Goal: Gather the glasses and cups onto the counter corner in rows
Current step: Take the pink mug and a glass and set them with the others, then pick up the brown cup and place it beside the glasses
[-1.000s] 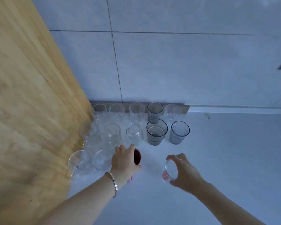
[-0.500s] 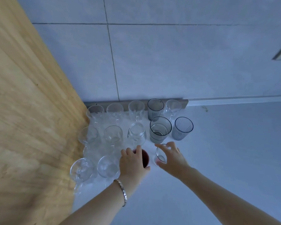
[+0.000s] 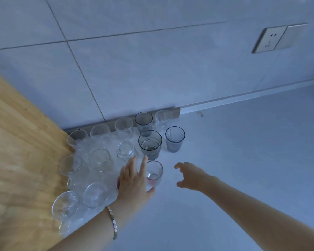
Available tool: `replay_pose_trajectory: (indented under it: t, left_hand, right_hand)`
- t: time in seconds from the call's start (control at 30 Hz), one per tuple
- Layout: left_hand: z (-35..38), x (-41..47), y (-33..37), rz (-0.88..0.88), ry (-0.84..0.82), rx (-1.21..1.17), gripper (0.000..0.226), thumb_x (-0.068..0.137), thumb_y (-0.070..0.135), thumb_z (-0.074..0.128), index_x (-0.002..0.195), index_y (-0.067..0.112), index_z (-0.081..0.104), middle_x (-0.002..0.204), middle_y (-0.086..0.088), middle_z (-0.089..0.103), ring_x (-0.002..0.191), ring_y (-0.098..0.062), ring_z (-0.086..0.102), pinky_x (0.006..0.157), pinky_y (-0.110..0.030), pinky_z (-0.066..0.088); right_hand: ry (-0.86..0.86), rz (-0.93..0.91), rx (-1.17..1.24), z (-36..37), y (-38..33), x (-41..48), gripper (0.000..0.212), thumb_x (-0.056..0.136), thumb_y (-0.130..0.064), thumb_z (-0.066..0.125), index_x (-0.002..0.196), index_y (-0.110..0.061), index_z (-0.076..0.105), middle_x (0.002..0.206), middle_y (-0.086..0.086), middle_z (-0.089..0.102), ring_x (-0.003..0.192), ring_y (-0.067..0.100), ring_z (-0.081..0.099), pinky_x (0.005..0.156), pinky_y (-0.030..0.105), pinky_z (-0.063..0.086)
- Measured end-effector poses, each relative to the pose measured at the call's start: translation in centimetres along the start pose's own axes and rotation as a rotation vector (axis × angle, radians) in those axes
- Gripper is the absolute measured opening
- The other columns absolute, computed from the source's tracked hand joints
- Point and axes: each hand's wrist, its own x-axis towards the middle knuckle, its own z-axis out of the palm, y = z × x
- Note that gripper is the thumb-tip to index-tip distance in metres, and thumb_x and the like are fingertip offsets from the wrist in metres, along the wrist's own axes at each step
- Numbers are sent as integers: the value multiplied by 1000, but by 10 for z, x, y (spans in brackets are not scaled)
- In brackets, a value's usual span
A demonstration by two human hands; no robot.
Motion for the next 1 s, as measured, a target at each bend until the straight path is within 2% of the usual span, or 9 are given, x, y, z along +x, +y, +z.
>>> replay_pose_trajectory:
  t: [0.07,0.1,0.2,0.3,0.63,0.73,0.77,0.9,1.0]
  left_hand:
    - [-15,4,32,163,31,2,75,57,53,65,118,12,49,113,-16,63,106,-31,54,81,-40,58]
    - [-23,7,53,208,-12,-41,61,69,49,56,118,13,50,115,-13,61,109,-29,49,87,-38,55]
    - [-40,17,130,230,-273,-157,40,92,36,45,124,13,48,126,-8,55,118,-28,51,98,-35,43]
    - [-43,22,222,287,-420,-126,38,93,34,46,125,14,50,130,-6,56,120,-26,53,99,-32,42]
    - [-33,-1,554,512,-481,-146,43,91,34,48,131,19,44,135,-4,52,122,-24,52,96,-29,42]
    - [-27,-9,636,599,-508,-96,39,90,33,48,126,19,49,135,-3,52,122,-24,52,94,-28,42]
    - [-26,-11,661,629,-513,-78,37,89,33,49,124,18,51,134,-3,54,121,-24,53,93,-28,42]
    - [-14,-14,757,766,-530,-12,29,88,31,49,112,16,57,122,-6,61,112,-27,57,88,-31,45]
    - [0,-13,827,851,-553,44,27,86,30,49,108,17,58,116,-5,63,107,-26,59,82,-29,44]
  right_hand:
    - [-42,67,1,-12,34,-15,53,87,-31,60,136,-22,41,138,2,49,125,21,49,102,32,40]
    - [-52,101,10,-17,53,-24,51,88,-32,59,135,-23,43,137,2,50,124,21,50,102,31,40]
    - [-62,186,8,-31,120,-58,50,90,-35,55,136,-23,42,138,1,49,126,20,49,103,31,39]
    - [-57,265,7,-41,202,-104,51,90,-36,54,138,-22,40,140,2,47,128,20,46,105,33,39]
    - [-3,557,50,-69,477,-312,46,97,-30,43,139,-9,39,144,7,41,128,25,45,100,34,41]
    - [42,672,108,-67,542,-361,34,96,-29,46,123,-9,47,129,11,48,112,27,52,82,30,41]
    - [79,718,141,-64,562,-376,36,95,-28,47,126,-10,46,129,9,49,113,27,53,79,28,39]
    - [180,870,279,-56,634,-423,47,94,-30,49,138,-17,41,136,5,49,125,25,48,95,32,42]
    - [209,948,346,-51,682,-453,48,95,-30,49,139,-15,40,139,7,48,128,25,46,99,31,40]
